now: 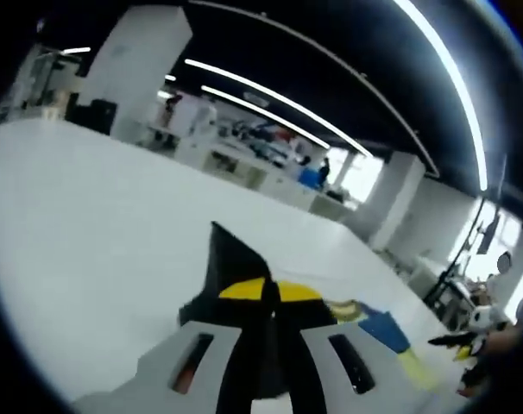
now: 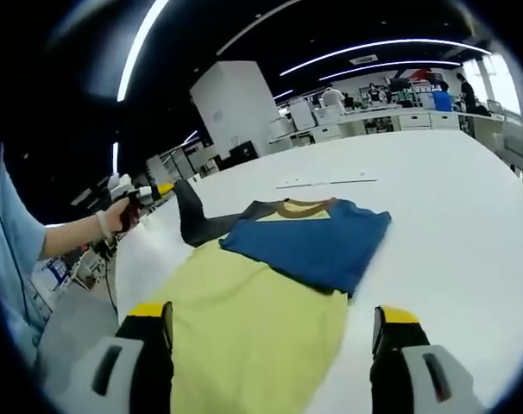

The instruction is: Fold the garment on the visible template until the final outline fits inside the template.

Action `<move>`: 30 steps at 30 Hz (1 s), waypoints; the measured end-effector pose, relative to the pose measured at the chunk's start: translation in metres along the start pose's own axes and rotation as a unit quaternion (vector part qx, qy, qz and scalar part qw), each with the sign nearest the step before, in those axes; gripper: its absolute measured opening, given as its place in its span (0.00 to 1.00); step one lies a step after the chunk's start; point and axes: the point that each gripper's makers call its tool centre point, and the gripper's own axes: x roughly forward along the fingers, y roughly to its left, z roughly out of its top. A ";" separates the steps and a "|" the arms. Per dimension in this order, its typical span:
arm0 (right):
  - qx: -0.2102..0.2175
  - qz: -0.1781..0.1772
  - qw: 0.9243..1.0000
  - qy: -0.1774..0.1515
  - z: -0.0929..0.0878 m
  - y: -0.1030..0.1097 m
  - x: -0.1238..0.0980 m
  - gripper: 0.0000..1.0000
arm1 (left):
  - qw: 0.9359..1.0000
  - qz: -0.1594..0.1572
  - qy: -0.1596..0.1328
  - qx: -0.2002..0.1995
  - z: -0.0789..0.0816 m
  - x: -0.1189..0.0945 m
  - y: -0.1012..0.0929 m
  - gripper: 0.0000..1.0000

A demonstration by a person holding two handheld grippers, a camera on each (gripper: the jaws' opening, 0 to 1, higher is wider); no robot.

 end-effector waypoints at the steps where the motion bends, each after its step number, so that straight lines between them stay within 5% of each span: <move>1: 0.000 0.000 1.000 0.000 0.000 -0.001 0.000 0.97 | 1.000 -0.008 0.003 -0.002 -0.002 0.005 -0.008 0.00; 15: 0.017 0.003 1.000 -0.007 0.000 -0.005 -0.004 0.93 | 0.993 -0.107 0.045 -0.029 -0.051 0.065 -0.128 0.00; 30: 0.031 0.003 0.999 -0.007 -0.006 -0.009 -0.005 0.90 | 0.986 -0.148 0.041 -0.066 -0.083 0.096 -0.205 0.00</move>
